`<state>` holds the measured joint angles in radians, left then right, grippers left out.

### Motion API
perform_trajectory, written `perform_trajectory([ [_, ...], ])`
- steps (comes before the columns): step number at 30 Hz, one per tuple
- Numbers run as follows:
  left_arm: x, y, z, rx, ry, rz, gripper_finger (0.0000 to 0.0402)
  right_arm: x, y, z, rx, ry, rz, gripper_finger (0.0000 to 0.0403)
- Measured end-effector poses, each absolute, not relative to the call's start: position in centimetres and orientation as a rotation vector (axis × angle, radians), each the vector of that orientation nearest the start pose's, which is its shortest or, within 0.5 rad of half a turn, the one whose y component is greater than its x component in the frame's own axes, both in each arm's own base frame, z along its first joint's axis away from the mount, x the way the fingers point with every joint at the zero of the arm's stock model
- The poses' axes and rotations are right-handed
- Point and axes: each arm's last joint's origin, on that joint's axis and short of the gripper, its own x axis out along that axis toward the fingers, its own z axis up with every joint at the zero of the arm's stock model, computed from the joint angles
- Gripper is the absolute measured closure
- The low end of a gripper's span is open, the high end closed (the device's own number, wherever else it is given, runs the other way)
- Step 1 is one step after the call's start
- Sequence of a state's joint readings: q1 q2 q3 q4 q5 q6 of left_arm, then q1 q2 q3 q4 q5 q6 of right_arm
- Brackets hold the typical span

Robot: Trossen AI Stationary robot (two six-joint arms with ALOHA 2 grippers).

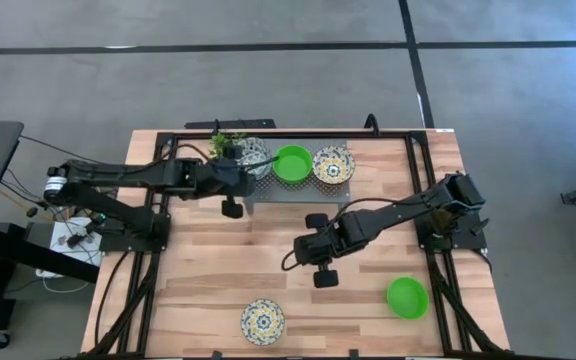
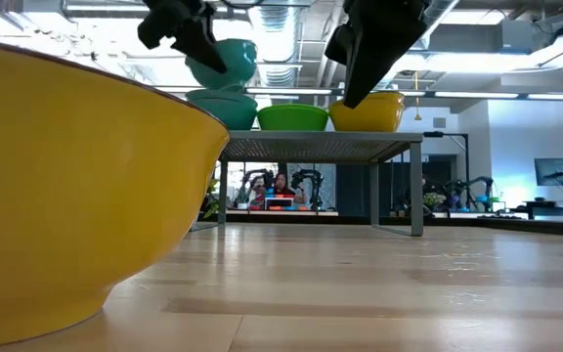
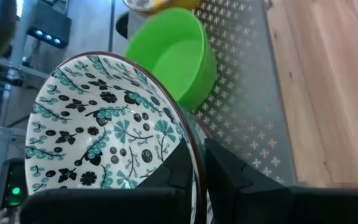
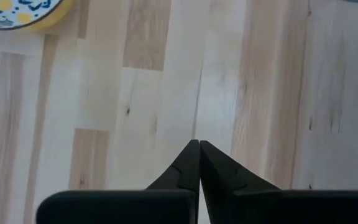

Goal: Pick & Place Mini bowls
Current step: Stack the blue and white patterned bowl on the blue and white patterned bowls on the shelf

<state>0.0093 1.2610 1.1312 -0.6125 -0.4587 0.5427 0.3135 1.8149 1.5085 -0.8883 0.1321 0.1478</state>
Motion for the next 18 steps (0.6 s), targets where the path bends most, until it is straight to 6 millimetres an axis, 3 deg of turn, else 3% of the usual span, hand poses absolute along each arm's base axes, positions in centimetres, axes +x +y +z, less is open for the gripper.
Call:
perform_trajectory([
  [9, 25.2, 2.9, 31.8, 0.641, 0.911, 0.273, 0.0374, 35.3, 11.7, 25.4, -0.142, 1.165, 0.09, 0.0398],
  [18, 26.1, 3.5, 30.3, 0.595, 0.961, 0.197, 0.0373, 35.2, 11.8, 25.4, -0.143, 1.165, 0.091, 0.04],
])
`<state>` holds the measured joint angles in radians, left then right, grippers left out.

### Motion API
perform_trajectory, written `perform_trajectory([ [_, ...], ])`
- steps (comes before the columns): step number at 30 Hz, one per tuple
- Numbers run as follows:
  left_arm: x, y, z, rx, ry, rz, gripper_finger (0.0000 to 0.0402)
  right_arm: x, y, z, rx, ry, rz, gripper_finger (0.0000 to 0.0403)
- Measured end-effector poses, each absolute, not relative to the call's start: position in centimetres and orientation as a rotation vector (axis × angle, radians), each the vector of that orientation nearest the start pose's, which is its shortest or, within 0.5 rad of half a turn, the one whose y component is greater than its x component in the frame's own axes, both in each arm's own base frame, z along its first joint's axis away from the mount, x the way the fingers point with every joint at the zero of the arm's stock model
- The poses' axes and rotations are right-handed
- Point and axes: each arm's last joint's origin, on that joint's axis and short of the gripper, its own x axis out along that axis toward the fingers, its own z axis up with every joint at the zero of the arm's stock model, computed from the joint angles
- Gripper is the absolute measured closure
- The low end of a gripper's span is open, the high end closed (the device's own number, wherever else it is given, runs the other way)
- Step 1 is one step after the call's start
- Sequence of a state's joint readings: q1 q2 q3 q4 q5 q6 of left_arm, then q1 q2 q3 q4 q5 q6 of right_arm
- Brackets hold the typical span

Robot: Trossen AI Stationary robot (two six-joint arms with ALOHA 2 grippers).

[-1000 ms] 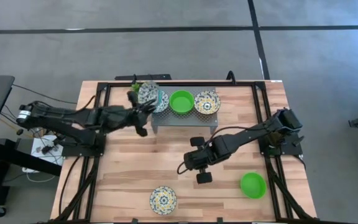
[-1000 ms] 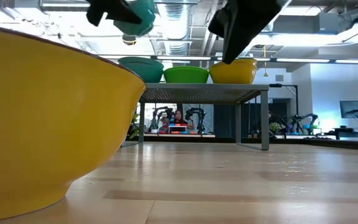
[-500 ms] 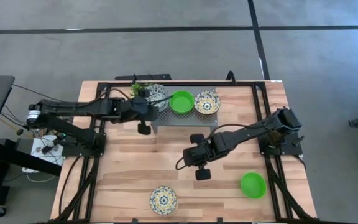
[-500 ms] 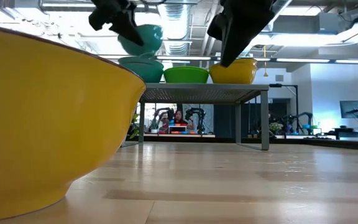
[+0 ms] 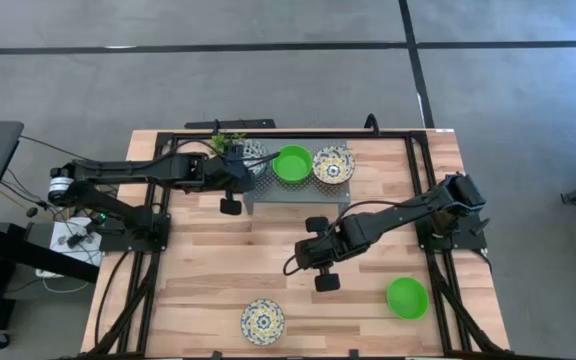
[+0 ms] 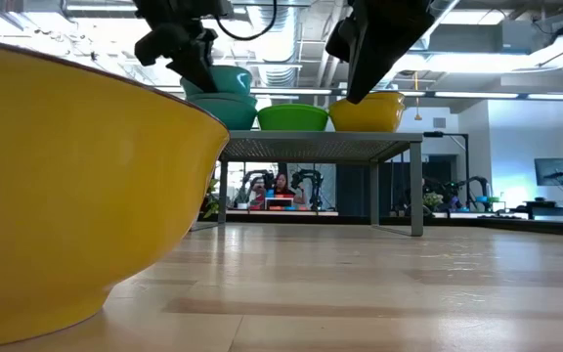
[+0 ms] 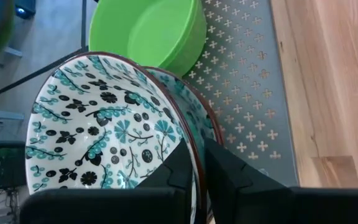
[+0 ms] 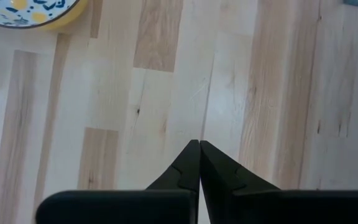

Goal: Pick & Place Mini bowls
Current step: Stack the blue and white patterned bowl on the blue and white patterned bowls on the shelf

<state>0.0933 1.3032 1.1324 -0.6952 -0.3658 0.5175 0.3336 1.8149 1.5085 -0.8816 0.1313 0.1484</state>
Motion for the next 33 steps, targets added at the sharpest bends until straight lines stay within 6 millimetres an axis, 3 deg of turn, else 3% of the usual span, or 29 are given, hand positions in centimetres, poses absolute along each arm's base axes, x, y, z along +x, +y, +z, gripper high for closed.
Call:
perform_trajectory([
  [8, 26.4, 3.5, 30.0, 0.62, 0.979, 0.18, 0.0362, 35.2, 11.8, 25.4, -0.143, 1.165, 0.092, 0.0397],
  [22, 26.3, 3.5, 30.2, 0.638, 0.972, 0.215, 0.0308, 35.2, 11.8, 25.3, -0.143, 1.165, 0.092, 0.0397],
  [33, 25.8, 1.1, 31.2, 0.709, 0.914, 0.219, 0.0269, 35.2, 11.8, 25.3, -0.144, 1.168, 0.091, 0.0397],
])
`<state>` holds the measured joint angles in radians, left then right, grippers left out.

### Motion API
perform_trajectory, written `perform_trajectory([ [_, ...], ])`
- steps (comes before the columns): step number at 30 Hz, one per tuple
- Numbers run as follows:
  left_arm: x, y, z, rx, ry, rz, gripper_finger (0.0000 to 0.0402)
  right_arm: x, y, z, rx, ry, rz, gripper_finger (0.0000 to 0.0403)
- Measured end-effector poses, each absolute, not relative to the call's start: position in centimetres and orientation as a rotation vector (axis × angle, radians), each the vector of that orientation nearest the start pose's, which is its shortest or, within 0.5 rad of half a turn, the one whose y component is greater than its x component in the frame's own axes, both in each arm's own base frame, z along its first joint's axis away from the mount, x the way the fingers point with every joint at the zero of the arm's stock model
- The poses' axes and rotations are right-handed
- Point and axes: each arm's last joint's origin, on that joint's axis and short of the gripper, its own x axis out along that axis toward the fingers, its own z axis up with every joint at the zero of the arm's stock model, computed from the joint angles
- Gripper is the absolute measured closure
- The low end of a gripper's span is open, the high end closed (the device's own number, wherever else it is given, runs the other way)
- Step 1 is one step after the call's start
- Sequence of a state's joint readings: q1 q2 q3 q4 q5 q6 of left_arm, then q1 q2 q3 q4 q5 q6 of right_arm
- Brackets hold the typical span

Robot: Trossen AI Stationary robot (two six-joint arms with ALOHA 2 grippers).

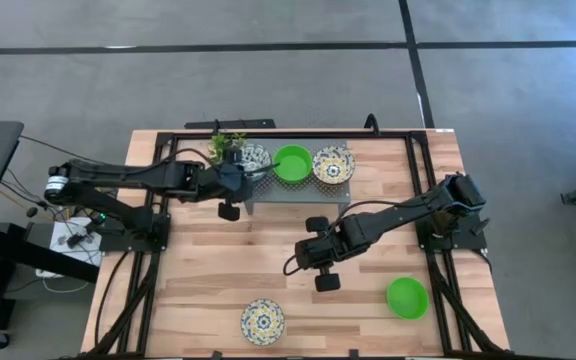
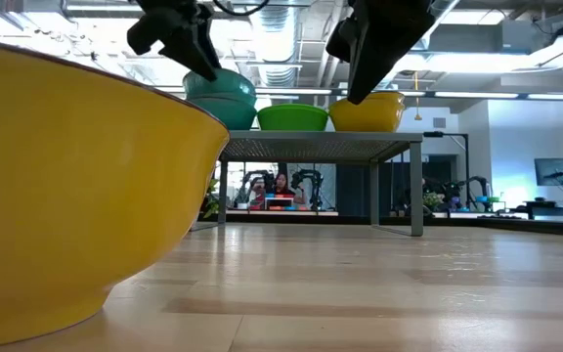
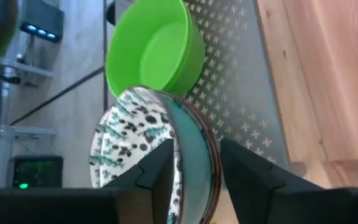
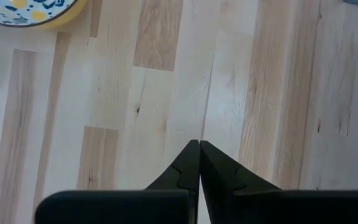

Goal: Pick & Place Mini bowls
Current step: Stack the blue and white patterned bowl on the blue and white patterned bowls on the shelf

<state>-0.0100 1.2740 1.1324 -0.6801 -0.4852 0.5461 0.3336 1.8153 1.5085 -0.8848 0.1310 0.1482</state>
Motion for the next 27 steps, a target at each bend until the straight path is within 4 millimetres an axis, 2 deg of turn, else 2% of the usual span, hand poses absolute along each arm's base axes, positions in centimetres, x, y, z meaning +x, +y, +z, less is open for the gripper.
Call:
perform_trajectory([
  [6, 25.42, 1.2, 31.61, 0.735, 0.916, 0.291, 0.0241, 35.21, 11.8, 25.33, -0.143, 1.168, 0.091, 0.0397],
  [10, 25.41, 1.05, 31.63, 0.746, 0.917, 0.303, 0.0242, 35.2, 11.8, 25.33, -0.143, 1.169, 0.091, 0.0397],
  [19, 25.42, 1.18, 31.62, 0.739, 0.918, 0.307, 0.0319, 35.2, 11.8, 25.33, -0.143, 1.169, 0.091, 0.0397],
  [27, 25.5, 1.0, 31.53, 0.712, 0.904, 0.239, 0.0389, 35.2, 11.8, 25.33, -0.142, 1.169, 0.091, 0.0397],
])
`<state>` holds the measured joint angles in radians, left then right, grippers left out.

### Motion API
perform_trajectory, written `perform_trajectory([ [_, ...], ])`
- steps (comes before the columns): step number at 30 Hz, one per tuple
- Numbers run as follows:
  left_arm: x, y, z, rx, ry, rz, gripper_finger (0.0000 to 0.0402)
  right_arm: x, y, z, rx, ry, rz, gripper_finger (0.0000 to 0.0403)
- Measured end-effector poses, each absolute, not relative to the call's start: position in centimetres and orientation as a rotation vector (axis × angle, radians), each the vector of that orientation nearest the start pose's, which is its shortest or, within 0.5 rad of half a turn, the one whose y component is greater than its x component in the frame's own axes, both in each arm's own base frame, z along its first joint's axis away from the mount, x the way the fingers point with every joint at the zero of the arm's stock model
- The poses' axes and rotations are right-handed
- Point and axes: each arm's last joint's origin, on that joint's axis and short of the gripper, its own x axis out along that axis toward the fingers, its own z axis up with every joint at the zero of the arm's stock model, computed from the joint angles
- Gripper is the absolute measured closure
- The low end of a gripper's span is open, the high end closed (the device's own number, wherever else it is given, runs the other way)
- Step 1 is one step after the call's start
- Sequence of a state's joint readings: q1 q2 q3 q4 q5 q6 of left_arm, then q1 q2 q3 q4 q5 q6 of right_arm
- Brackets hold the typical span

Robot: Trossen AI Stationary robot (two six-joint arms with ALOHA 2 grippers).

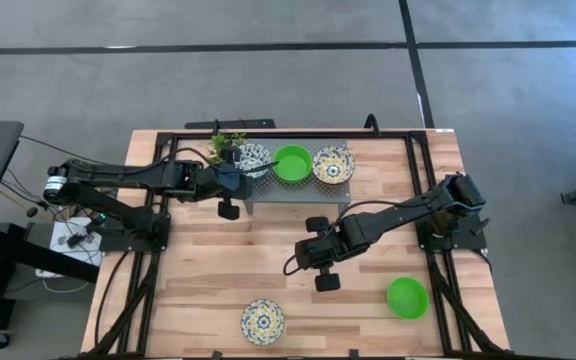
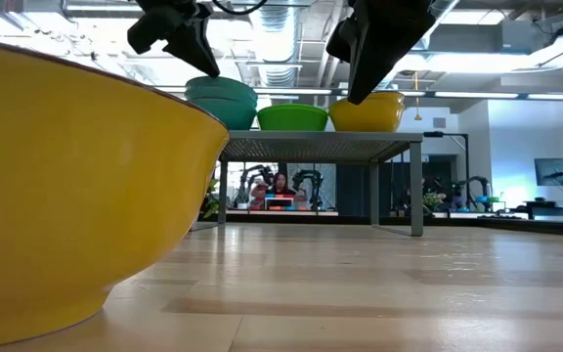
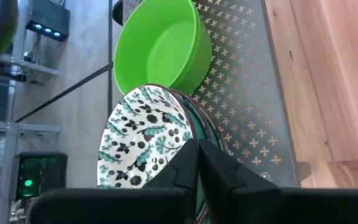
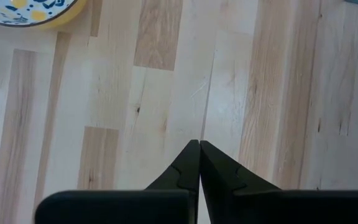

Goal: Pick & Place Mini bowls
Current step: Stack the blue and white patterned bowl on the blue and white patterned bowls on the shelf, then stack the green bowl on the other green bowls on the shelf

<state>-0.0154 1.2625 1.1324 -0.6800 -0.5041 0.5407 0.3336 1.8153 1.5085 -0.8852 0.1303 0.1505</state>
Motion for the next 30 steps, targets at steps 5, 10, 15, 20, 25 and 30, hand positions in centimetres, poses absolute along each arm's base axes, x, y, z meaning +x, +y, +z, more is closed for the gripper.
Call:
perform_trajectory([
  [5, 25.5, 1.0, 31.5, 0.711, 0.904, 0.238, 0.0388, 35.2, 11.8, 25.3, -0.142, 1.169, 0.09, 0.0397],
  [10, 25.5, 1.0, 31.5, 0.715, 0.904, 0.241, 0.0363, 35.2, 11.8, 25.3, -0.142, 1.169, 0.091, 0.0397],
  [15, 25.6, 0.0, 31.7, 0.728, 0.876, 0.228, 0.0332, 35.2, 11.8, 25.3, -0.141, 1.165, 0.091, 0.0397],
  [20, 25.2, -1.6, 32.1, 0.75, 0.832, 0.193, 0.0298, 35.6, 11.4, 25.4, -0.123, 1.137, 0.066, 0.0397],
  [25, 24.2, -2.5, 32.9, 0.728, 0.796, 0.31, 0.0275, 35.9, 11.0, 25.5, -0.087, 1.123, 0.02, 0.0391],
  [30, 22.1, -2.6, 33.3, 0.565, 0.804, 0.376, 0.0279, 36.3, 11.1, 25.4, -0.074, 1.092, 0.023, 0.0361],
])
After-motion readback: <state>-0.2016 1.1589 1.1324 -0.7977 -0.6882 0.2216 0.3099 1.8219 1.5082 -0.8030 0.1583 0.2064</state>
